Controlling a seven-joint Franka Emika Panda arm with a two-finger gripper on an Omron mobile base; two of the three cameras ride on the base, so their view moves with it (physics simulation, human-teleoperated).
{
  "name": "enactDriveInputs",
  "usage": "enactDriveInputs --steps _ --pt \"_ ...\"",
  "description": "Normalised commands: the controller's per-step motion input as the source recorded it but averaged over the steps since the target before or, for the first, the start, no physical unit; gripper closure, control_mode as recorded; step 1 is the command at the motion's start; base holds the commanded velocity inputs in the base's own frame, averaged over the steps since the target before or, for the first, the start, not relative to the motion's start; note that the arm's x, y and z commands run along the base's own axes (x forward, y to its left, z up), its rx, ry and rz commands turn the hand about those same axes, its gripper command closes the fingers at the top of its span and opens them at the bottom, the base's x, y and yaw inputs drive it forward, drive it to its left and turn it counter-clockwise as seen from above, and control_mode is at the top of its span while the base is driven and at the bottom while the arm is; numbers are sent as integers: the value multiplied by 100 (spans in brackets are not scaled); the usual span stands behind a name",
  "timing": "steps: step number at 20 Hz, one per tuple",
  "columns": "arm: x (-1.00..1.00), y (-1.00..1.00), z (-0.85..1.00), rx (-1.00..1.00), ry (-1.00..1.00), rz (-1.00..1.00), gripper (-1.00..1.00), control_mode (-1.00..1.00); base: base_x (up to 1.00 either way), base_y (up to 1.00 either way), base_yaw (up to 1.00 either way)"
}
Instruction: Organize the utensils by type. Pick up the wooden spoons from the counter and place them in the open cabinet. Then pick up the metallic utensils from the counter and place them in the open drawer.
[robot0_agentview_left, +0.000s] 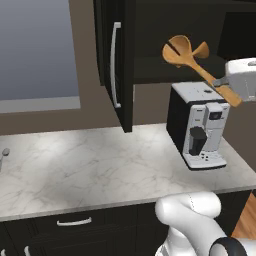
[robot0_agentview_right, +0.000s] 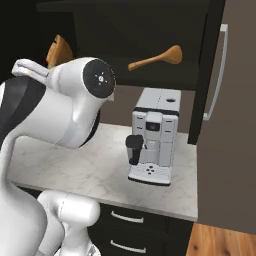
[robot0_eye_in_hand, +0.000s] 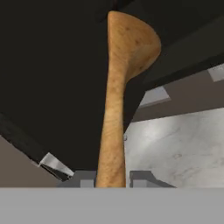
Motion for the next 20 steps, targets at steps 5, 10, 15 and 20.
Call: enactDriveInputs --steps 5,10,15,20 --pt "18 1 69 4 -14 -35 100 -100 0 0 0" --pt "65 0 29 0 26 -34 100 -100 0 0 0" --pt "75 0 14 2 35 -32 100 -100 0 0 0" --pt "57 -19 -7 2 7 -41 100 -100 0 0 0"
